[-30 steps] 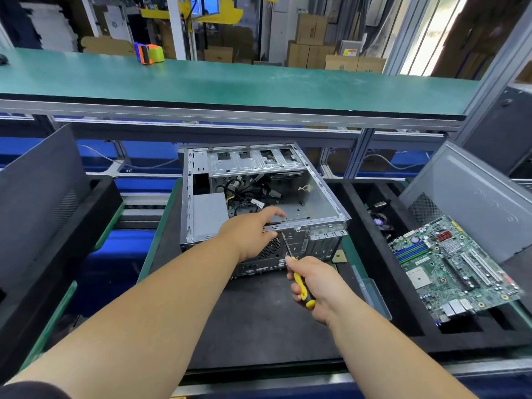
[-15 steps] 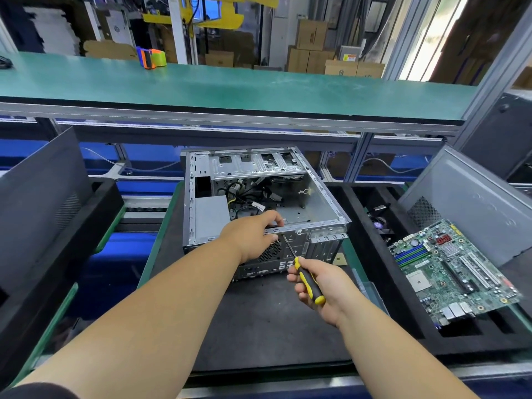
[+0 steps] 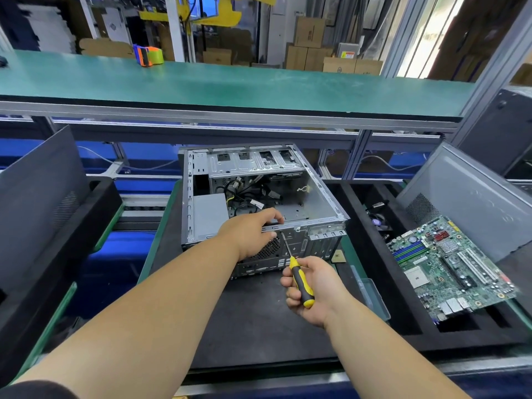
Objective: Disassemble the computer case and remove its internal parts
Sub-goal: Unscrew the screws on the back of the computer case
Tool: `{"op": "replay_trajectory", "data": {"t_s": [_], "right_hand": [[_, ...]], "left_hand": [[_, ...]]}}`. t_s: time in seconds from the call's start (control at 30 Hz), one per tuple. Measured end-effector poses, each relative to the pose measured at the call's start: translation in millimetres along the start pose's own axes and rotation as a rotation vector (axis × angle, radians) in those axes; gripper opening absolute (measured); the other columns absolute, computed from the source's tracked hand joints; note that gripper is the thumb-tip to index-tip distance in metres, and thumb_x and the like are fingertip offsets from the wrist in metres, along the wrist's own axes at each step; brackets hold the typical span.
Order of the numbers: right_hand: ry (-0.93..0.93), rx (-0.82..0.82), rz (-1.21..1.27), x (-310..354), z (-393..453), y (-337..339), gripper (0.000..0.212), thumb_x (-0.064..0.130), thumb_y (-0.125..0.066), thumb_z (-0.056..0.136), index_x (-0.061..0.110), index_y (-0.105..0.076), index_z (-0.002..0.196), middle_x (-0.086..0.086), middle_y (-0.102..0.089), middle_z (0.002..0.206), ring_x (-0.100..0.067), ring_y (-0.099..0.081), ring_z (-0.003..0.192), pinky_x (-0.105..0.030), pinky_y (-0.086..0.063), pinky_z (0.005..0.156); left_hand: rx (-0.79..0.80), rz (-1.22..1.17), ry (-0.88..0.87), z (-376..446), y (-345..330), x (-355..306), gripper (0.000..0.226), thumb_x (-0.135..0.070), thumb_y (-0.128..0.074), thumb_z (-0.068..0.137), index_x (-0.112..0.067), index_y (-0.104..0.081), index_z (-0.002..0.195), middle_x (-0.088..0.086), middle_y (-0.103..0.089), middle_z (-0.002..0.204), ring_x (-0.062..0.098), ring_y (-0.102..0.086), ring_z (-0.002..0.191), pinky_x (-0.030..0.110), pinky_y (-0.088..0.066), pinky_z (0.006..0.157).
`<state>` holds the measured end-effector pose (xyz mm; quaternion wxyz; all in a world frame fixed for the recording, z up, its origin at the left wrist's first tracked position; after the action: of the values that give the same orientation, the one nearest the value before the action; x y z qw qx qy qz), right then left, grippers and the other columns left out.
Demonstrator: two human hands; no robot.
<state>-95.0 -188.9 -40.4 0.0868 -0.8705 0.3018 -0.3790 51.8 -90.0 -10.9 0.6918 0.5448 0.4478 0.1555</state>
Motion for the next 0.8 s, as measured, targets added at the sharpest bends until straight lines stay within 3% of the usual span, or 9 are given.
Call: {"op": "replay_trajectory", "data": {"t_s": [0.2, 0.3, 0.4, 0.5, 0.63, 0.8], "right_hand": [[0.026, -0.07, -0.05, 1.6, -0.9, 0.5, 0.031, 0.028, -0.052, 0.099, 0.009, -0.055, 0.075, -0.003, -0.052, 0.057, -0.012, -0.043, 0.044, -0.02, -0.038, 0.041], [0.08, -0.126, -0.075, -0.8, 0.4, 3.7, 0.025, 0.026, -0.064, 0.094, 0.01, -0.058, 0.077, -0.001, -0.055, 0.056, -0.01, -0.051, 0.041, -0.018, -0.042, 0.037], [0.145, -0.145, -0.136, -1.0, 2.6, 4.0, 0.022, 0.024, -0.068, 0.092, 0.012, -0.056, 0.078, -0.001, -0.054, 0.057, -0.009, -0.044, 0.038, -0.018, -0.034, 0.036], [0.15, -0.139, -0.099, -0.8, 2.6, 2.7, 0.025, 0.029, -0.064, 0.093, 0.01, -0.055, 0.08, -0.005, -0.054, 0.061, -0.011, -0.04, 0.039, -0.018, -0.032, 0.037], [0.094, -0.058, -0.022, -0.7, -0.9, 2.1, 0.038, 0.025, -0.041, 0.099, -0.002, -0.062, 0.082, -0.011, -0.059, 0.063, -0.011, -0.042, 0.04, -0.02, -0.034, 0.038], [0.143, -0.128, -0.076, -3.9, -2.0, 7.4, 0.03, 0.027, -0.052, 0.101, 0.004, -0.065, 0.087, -0.006, -0.068, 0.065, -0.012, -0.053, 0.041, -0.02, -0.046, 0.04]], "left_hand": [[0.024, 0.003, 0.019, 1.8, -0.3, 2.0, 0.039, -0.044, -0.052, 0.095, -0.056, -0.042, 0.131, -0.016, -0.057, 0.134, 0.015, -0.056, 0.116, 0.027, -0.04, 0.079], [0.035, 0.022, 0.03, 3.4, -1.5, 3.3, 0.037, -0.046, -0.052, 0.095, -0.051, -0.046, 0.131, -0.014, -0.059, 0.131, 0.016, -0.056, 0.115, 0.028, -0.042, 0.082], [0.035, 0.012, 0.031, 4.0, -1.5, 3.5, 0.036, -0.048, -0.053, 0.094, -0.05, -0.048, 0.129, -0.014, -0.061, 0.128, 0.016, -0.058, 0.11, 0.028, -0.042, 0.079], [0.027, 0.005, 0.042, 4.5, -1.4, 3.8, 0.033, -0.048, -0.052, 0.094, -0.051, -0.049, 0.127, -0.014, -0.062, 0.125, 0.016, -0.058, 0.109, 0.028, -0.039, 0.076], [0.026, -0.001, 0.046, 5.0, -1.3, 3.1, 0.032, -0.046, -0.051, 0.095, -0.05, -0.05, 0.126, -0.013, -0.062, 0.123, 0.016, -0.058, 0.108, 0.028, -0.041, 0.078], [0.027, -0.009, 0.05, 3.7, -1.0, 2.6, 0.031, -0.045, -0.051, 0.095, -0.049, -0.052, 0.125, -0.014, -0.063, 0.122, 0.016, -0.057, 0.11, 0.031, -0.046, 0.085]]}}
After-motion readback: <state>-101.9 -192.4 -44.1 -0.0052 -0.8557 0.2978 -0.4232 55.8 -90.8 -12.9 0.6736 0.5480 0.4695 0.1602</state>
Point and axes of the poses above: each hand's wrist, its own z-axis towards the middle knuckle, its own y-axis out of the back of the hand, x = y × z, the point moved 4 cm from there along z, towards the middle knuckle
